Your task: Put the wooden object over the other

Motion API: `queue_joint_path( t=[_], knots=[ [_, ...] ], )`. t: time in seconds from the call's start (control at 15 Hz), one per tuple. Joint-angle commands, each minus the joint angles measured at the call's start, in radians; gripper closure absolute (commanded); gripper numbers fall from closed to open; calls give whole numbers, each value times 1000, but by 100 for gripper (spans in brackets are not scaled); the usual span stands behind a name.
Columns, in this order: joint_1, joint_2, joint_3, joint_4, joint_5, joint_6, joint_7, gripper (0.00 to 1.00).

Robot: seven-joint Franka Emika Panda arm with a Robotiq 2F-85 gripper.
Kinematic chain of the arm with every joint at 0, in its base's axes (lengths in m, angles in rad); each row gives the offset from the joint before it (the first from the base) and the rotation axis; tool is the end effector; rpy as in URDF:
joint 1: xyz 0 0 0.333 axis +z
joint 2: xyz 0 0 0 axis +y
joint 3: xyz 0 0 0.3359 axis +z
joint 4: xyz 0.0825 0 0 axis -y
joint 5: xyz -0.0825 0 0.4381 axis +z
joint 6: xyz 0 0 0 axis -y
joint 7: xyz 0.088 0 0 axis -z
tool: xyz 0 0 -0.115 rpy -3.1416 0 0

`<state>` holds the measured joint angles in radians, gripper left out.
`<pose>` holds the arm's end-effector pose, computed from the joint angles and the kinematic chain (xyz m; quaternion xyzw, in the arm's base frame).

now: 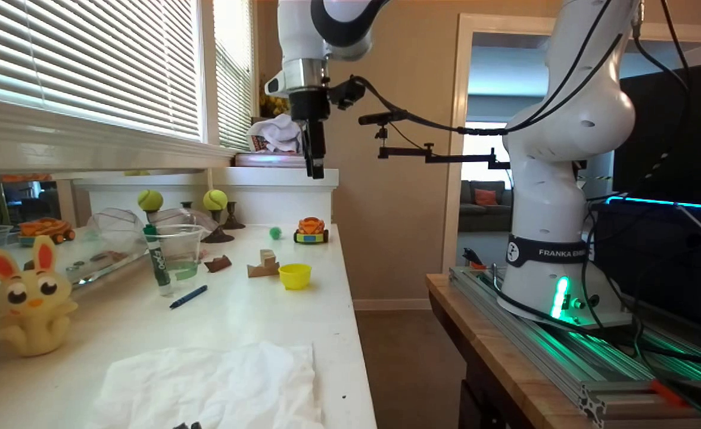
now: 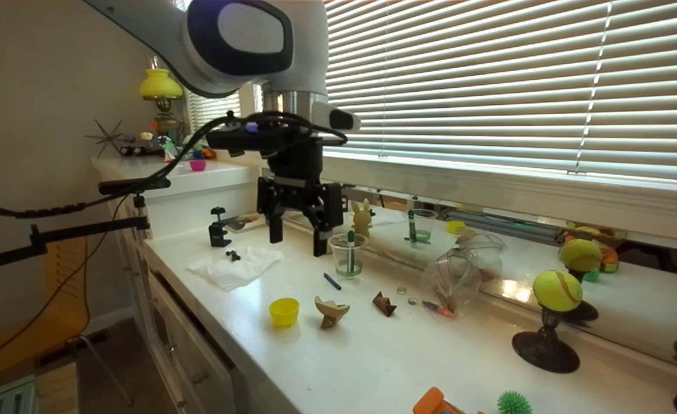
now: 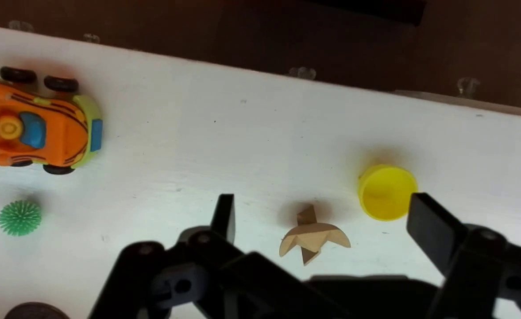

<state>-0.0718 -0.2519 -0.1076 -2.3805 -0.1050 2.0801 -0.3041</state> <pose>0.4851 -0.0942 0.3972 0.9950 0.0909 -0.0314 0.0251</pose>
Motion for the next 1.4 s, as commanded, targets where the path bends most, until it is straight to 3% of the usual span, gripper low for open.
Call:
queue_joint_path(
  t=[0.0, 0.47, 0.53, 1.33],
  knots=[
    [3, -108, -7, -47, 63, -24, 53, 0],
    [-2, -183, 8, -86, 39, -23, 141, 0],
    [2, -131, -2, -52, 36, -16, 108, 0],
    [2, -146, 1, -65, 36, -16, 121, 0]
  ],
)
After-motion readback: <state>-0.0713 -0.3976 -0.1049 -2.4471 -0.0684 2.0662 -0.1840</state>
